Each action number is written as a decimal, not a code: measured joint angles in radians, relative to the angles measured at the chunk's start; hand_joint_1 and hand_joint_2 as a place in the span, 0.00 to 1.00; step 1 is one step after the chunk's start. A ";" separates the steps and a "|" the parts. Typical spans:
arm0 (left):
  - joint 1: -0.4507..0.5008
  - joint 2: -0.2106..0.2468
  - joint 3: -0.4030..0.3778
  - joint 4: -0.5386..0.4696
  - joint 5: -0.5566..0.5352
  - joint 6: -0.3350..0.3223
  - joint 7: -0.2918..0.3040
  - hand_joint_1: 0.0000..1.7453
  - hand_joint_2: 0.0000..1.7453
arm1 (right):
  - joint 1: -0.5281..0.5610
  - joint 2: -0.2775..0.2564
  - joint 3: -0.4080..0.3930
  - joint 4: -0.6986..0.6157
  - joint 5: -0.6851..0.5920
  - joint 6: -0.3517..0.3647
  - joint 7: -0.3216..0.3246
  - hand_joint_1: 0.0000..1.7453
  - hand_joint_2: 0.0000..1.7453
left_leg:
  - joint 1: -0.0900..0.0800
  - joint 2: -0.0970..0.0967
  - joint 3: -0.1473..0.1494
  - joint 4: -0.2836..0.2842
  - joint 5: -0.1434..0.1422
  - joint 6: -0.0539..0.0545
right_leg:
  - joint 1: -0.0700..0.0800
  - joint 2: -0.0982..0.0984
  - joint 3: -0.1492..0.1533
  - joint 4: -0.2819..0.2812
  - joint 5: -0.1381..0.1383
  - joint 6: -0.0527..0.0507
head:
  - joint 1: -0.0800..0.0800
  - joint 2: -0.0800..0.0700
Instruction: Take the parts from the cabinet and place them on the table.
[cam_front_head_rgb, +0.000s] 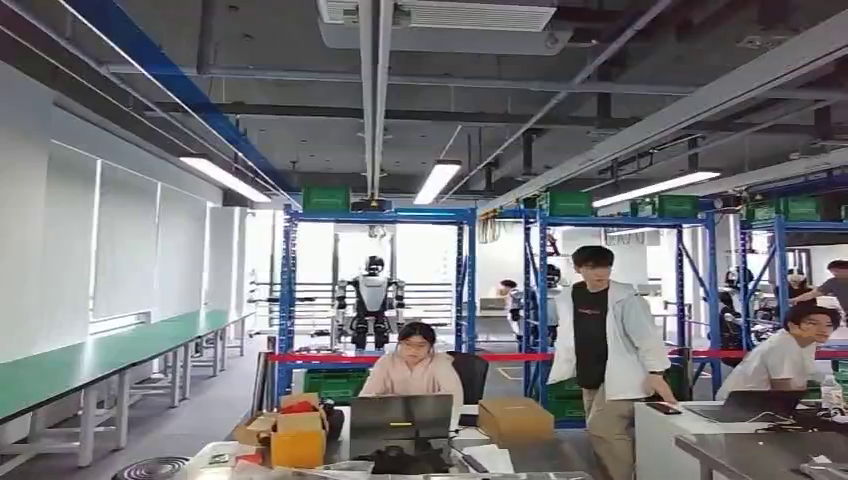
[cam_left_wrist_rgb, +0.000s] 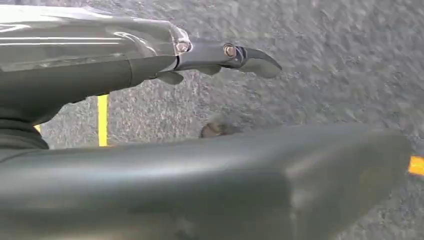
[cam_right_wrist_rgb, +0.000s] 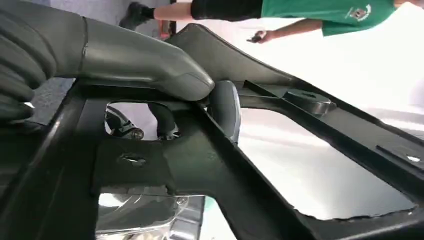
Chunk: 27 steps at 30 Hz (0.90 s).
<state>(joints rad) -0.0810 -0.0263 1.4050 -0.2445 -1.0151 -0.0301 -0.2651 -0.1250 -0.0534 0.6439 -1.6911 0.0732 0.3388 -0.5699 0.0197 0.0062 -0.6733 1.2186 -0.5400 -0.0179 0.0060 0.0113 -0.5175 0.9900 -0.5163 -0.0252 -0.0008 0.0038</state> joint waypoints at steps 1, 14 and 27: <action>-0.002 0.000 0.000 0.000 -0.001 0.000 0.000 0.00 0.00 | 0.001 0.000 0.000 0.000 0.000 0.000 0.000 1.00 1.00 | 0.000 0.000 0.034 -0.091 0.060 0.002 | 0.000 0.000 0.015 0.000 -0.010 0.004 | 0.000 0.000; -0.001 0.003 -0.001 0.000 -0.001 -0.002 -0.005 0.00 0.00 | 0.001 -0.002 -0.005 -0.003 0.002 0.000 -0.006 1.00 1.00 | 0.001 -0.005 0.154 -0.196 -0.004 0.053 | -0.010 -0.007 -0.199 0.331 -0.120 0.059 | 0.000 0.000; -0.009 0.003 -0.002 0.000 -0.001 -0.002 -0.007 0.00 0.00 | 0.001 -0.005 -0.007 -0.006 0.008 -0.002 -0.007 1.00 1.00 | -0.001 -0.006 0.059 0.071 -0.122 0.007 | -0.003 -0.007 -0.063 0.015 0.026 -0.003 | 0.002 0.000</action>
<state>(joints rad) -0.0897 -0.0236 1.4034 -0.2445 -1.0163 -0.0317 -0.2720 -0.1242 -0.0580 0.6367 -1.6968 0.0813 0.3372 -0.5768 0.0189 -0.0003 -0.6147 1.2899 -0.6620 -0.0107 0.0026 0.0043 -0.5804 1.0051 -0.4899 -0.0285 0.0008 0.0038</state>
